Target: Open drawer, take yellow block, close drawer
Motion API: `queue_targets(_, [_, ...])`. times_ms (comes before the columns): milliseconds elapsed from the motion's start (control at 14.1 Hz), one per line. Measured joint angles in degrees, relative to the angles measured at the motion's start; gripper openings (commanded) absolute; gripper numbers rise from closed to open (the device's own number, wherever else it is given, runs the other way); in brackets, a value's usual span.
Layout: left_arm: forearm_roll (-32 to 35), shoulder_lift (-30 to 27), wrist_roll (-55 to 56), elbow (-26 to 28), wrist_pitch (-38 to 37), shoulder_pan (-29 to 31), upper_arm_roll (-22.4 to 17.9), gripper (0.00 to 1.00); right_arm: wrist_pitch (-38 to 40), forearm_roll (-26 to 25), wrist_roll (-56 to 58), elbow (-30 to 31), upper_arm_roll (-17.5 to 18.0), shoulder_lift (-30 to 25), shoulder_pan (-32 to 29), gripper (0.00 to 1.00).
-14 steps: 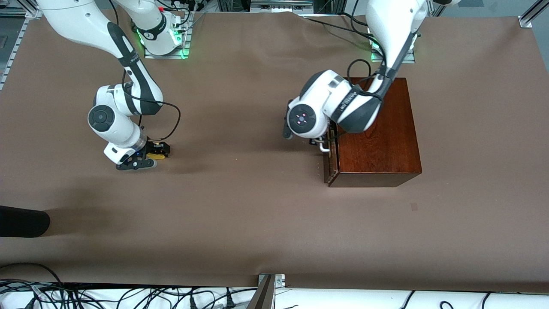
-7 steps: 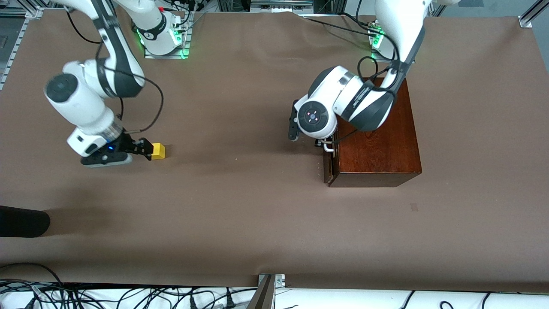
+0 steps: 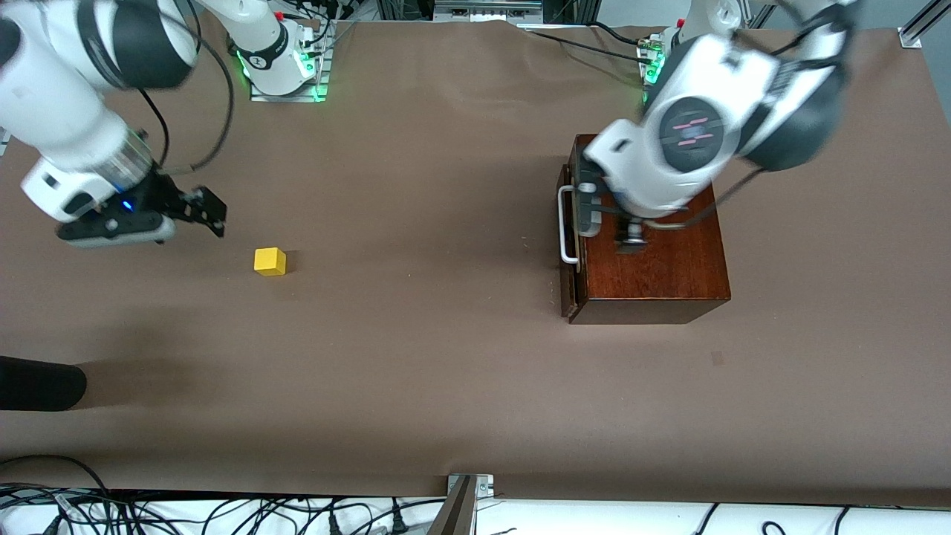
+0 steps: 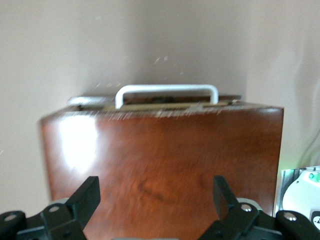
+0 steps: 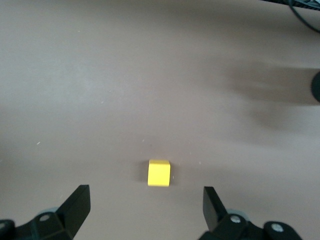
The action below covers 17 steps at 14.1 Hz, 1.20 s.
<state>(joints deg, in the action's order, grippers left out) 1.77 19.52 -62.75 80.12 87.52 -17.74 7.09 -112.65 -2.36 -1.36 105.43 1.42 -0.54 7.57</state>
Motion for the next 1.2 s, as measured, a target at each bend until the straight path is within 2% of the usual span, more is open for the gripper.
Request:
queue_targets(354, [1.76, -1.04, -0.16, -5.65, -2.11, 6.66, -1.70, 1.00, 10.20, 0.04, 1.79, -7.89, 0.14, -2.52, 0.00, 1.00])
queue_targets(496, [1.53, -1.14, 0.99, -6.82, -2.19, 8.88, -2.73, 1.00, 12.58, 0.04, 2.16, -9.09, -0.01, -2.43, -0.01, 1.00])
queue_targets(638, [1.27, -2.30, 7.01, -6.70, -2.11, 10.12, -4.12, 1.00, 13.51, 0.04, 2.16, -9.23, -0.18, -2.27, -0.03, 1.00])
queue_targets(779, [1.21, -5.44, 18.91, -4.33, 0.21, 11.31, -4.64, 1.00, 15.95, 0.04, 2.15, -9.28, -1.51, -2.23, -0.09, 1.00])
queue_targets(921, [0.20, -9.76, 29.85, 0.96, 3.62, 12.55, -4.71, 1.00, 17.46, 0.04, 2.18, -9.34, -3.57, -2.24, -0.23, 1.00])
queue_targets(1204, [-2.31, -16.15, 45.36, 9.92, 5.50, 17.25, -4.91, 1.00, 17.58, 0.04, 2.19, -9.37, -5.30, -2.24, -0.39, 1.00])
